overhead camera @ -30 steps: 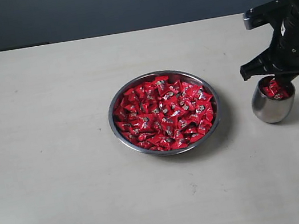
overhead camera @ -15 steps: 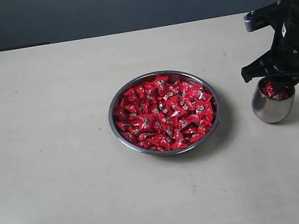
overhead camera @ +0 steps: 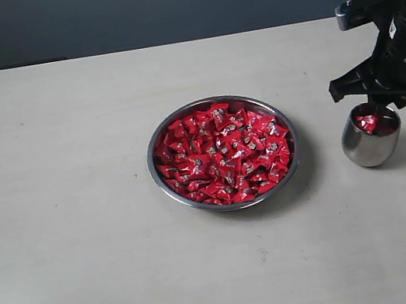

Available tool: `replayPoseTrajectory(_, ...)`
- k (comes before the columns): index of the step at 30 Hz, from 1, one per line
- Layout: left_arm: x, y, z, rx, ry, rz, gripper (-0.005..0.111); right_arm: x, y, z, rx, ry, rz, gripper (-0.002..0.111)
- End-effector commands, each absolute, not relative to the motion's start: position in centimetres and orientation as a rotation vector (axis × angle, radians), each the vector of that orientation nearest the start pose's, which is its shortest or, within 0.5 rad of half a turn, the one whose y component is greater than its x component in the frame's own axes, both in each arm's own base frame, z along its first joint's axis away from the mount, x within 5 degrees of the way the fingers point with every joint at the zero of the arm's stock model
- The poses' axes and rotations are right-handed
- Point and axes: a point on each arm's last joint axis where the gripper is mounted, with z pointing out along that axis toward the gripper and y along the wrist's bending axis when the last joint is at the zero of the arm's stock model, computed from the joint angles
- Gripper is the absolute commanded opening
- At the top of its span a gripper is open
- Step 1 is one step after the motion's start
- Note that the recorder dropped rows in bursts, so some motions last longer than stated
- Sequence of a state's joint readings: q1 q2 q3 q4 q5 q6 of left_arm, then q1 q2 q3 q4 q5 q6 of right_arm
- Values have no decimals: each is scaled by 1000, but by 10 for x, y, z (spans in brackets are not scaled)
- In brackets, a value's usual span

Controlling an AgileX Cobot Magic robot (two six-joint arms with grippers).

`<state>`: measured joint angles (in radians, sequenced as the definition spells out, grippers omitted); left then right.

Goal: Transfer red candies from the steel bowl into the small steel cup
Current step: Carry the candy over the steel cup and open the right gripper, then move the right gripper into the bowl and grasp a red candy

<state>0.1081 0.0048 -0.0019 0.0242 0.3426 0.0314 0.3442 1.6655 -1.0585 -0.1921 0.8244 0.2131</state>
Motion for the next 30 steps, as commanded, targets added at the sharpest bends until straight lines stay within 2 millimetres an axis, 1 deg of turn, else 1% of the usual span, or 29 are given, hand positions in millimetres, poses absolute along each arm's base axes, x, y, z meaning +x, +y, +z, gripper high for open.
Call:
replayPoseTrajectory(1, 53, 7, 183, -54, 1819, 123, 0, 298, 93, 224, -321, 2804, -79, 35)
replayPoseTrajectory(4, 53, 7, 183, -54, 1819, 123, 0, 295, 99, 236, -349, 2742, 31, 34)
replayPoseTrajectory(6, 53, 7, 183, -54, 1819, 123, 0, 296, 110, 241, -399, 2698, 186, 32)
replayPoseTrajectory(9, 53, 7, 183, -54, 1819, 123, 0, 300, 127, 242, -451, 2657, 417, 29)
replayPoseTrajectory(11, 53, 7, 183, -54, 1819, 123, 0, 305, 139, 239, -491, 2642, 498, 29)
replayPoseTrajectory(14, 53, 7, 183, -54, 1819, 123, 0, 312, 161, 229, -562, 2655, 514, 29)
replayPoseTrajectory(19, 53, 7, 183, -54, 1819, 123, 0, 320, 212, 215, -780, 2616, 478, 29)
replayPoseTrajectory(22, 53, 7, 183, -54, 1819, 123, 0, 327, 234, 209, -846, 2600, 480, 29)
replayPoseTrajectory(25, 53, 7, 183, -54, 1819, 123, 0, 338, 245, 198, -869, 2601, 471, 29)
replayPoseTrajectory(30, 53, 7, 183, -54, 1819, 123, 0, 358, 254, 185, -862, 2601, 425, 29)
